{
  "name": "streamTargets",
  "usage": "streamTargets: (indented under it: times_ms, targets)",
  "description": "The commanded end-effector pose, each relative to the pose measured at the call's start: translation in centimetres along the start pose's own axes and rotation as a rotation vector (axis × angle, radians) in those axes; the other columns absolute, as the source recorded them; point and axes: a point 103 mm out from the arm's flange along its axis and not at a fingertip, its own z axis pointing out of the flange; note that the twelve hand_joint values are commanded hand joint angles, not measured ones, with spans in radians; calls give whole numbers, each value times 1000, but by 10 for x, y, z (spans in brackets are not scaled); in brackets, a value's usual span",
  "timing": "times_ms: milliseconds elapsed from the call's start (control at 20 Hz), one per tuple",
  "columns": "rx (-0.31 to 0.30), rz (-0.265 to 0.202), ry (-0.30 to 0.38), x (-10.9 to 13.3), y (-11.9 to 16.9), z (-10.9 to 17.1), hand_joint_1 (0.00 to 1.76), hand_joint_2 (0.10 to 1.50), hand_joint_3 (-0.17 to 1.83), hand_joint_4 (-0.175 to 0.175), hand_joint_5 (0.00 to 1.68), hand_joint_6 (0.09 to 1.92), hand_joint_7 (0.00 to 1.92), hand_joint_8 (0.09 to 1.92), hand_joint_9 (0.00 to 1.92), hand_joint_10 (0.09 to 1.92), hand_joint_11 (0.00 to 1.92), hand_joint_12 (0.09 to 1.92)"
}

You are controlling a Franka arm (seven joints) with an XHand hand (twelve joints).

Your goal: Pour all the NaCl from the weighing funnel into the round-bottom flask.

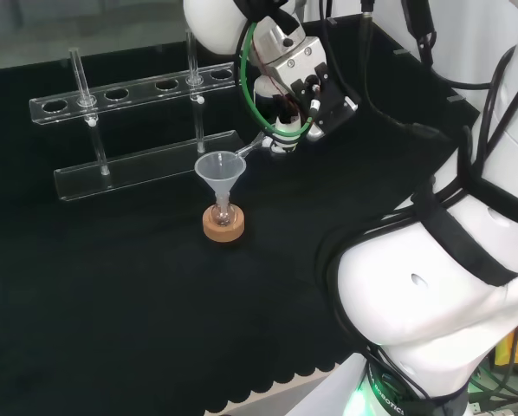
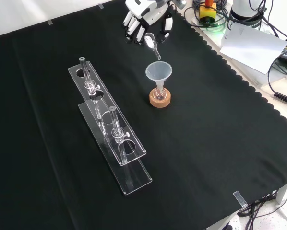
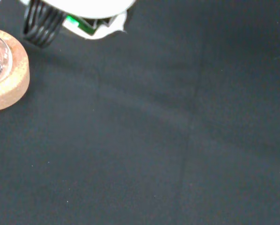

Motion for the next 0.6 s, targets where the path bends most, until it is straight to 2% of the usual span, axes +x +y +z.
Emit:
streamTargets:
  times_ms: [50, 600]
  targets:
    - [5, 4, -34, 3, 1, -2, 1095, 635, 798, 175, 1157, 945, 347, 686, 717, 524, 559, 1210]
    - [24, 13, -97, 8, 5, -8, 1095, 635, 801, 175, 1156, 948, 346, 684, 715, 523, 556, 1211]
